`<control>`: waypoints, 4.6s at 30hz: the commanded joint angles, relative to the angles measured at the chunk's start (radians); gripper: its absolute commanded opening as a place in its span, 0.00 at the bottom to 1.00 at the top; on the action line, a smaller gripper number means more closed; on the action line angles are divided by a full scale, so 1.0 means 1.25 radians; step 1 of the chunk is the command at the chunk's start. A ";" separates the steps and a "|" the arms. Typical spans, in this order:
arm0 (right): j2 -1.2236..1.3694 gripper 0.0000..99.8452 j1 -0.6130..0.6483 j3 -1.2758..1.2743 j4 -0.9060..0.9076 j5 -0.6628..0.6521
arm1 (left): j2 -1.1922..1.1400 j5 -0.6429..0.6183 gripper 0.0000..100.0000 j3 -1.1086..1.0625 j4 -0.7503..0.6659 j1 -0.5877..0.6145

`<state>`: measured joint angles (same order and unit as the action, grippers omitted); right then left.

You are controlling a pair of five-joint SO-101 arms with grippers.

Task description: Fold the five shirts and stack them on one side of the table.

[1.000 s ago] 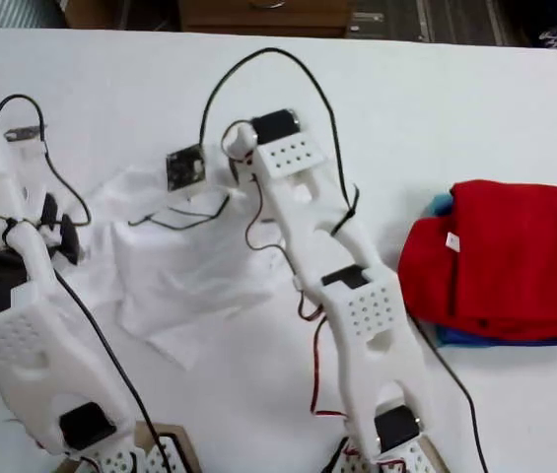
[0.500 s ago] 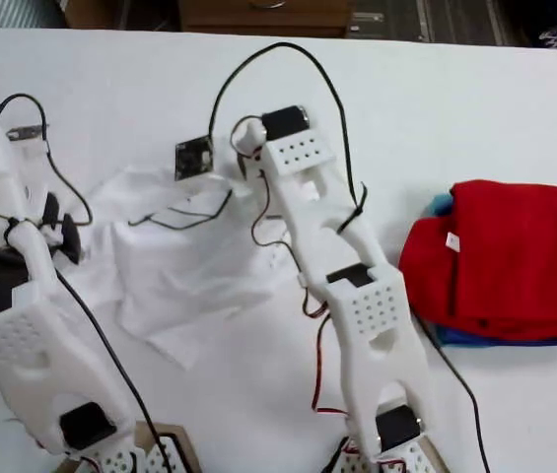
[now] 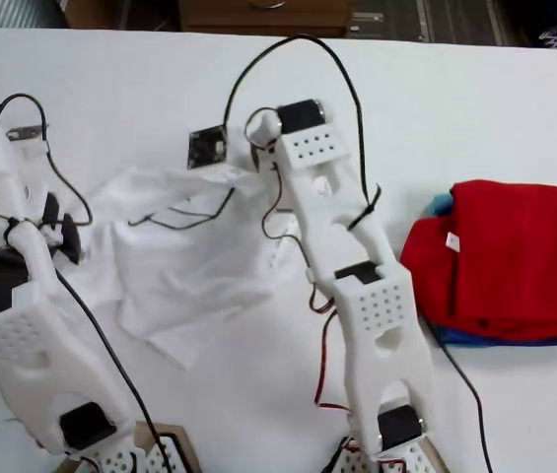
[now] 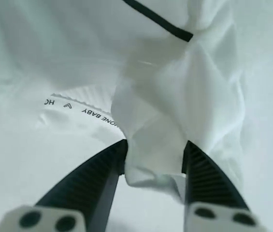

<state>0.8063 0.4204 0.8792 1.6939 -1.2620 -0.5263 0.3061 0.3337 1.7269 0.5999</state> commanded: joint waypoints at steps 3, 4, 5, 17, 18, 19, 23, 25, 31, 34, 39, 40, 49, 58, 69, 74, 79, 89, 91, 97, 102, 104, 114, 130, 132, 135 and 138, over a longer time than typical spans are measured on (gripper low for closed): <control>-0.074 0.23 0.033 0.033 0.008 0.006 | 0.059 -0.005 0.17 0.003 -0.004 -0.010; -0.079 0.23 0.033 0.037 0.008 0.006 | 0.059 -0.005 0.17 0.003 -0.004 -0.010; -0.089 0.23 0.030 0.039 0.008 0.006 | 0.059 -0.005 0.17 0.003 -0.004 -0.009; -0.174 0.23 0.031 -0.071 0.012 0.006 | 0.059 -0.005 0.17 0.003 -0.005 -0.010; -0.171 0.23 0.034 -0.075 0.012 0.006 | 0.059 -0.005 0.17 0.003 -0.005 -0.010; -0.170 0.23 0.036 -0.079 0.012 0.006 | 0.059 -0.005 0.17 0.003 -0.005 -0.010; -0.174 0.23 0.041 -0.104 0.012 0.002 | 0.060 -0.005 0.17 0.003 -0.005 -0.007; -0.172 0.23 0.046 -0.108 0.012 0.001 | 0.060 -0.005 0.17 0.003 -0.005 -0.007; -0.169 0.23 0.060 -0.137 0.012 -0.010 | 0.060 -0.004 0.17 0.003 -0.005 -0.006; -0.169 0.23 0.057 -0.180 0.012 -0.021 | 0.060 -0.002 0.17 0.003 -0.005 -0.006; -0.171 0.23 0.056 -0.194 0.012 -0.021 | 0.060 -0.005 0.17 0.003 -0.005 -0.007; -0.169 0.23 0.056 -0.195 0.012 -0.021 | 0.060 -0.005 0.17 0.003 -0.005 -0.009; -0.168 0.23 0.039 -0.196 0.010 -0.021 | 0.060 -0.005 0.17 0.003 -0.005 -0.007; -0.105 0.09 0.004 -0.189 0.009 -0.021 | 0.060 -0.005 0.17 0.003 -0.004 -0.007; -0.101 0.11 -0.002 -0.189 0.009 -0.021 | 0.060 -0.004 0.17 0.003 0.001 -0.006; -0.099 0.23 -0.012 -0.194 0.009 -0.020 | 0.060 -0.002 0.17 0.003 0.001 -0.006; -0.094 0.23 -0.008 -0.194 0.009 -0.020 | 0.060 -0.002 0.17 0.003 0.000 -0.006; -0.102 0.23 -0.007 -0.243 0.010 -0.020 | 0.060 -0.002 0.17 0.003 -0.004 -0.006; -0.102 0.23 -0.006 -0.245 0.012 -0.020 | 0.060 -0.001 0.17 0.003 -0.004 -0.006; -0.102 0.20 -0.008 -0.249 0.012 -0.020 | 0.060 -0.001 0.17 0.003 -0.004 -0.006; -0.093 0.16 -0.003 -0.249 0.009 -0.020 | 0.060 -0.001 0.17 0.004 -0.005 -0.006; -0.093 0.13 -0.001 -0.249 0.008 -0.020 | 0.060 -0.002 0.17 0.004 -0.005 -0.006; -0.125 0.02 -0.010 -0.155 -0.014 -0.016 | 0.068 -0.001 0.17 0.012 -0.005 -0.011; -0.331 0.02 -0.066 0.068 -0.013 0.097 | 0.010 0.033 0.17 0.336 -0.016 -0.063; -0.359 0.02 -0.067 0.070 -0.014 0.129 | -0.032 0.074 0.17 0.341 -0.016 -0.081; -0.400 0.02 -0.084 0.082 -0.020 0.176 | -0.087 0.083 0.17 0.342 -0.037 -0.095; -0.422 0.02 -0.117 0.110 -0.028 0.204 | -0.135 0.083 0.17 0.342 -0.061 -0.095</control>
<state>0.3721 0.3161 0.9559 1.6817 -1.0395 -0.6751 0.4012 0.7234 1.6824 0.4910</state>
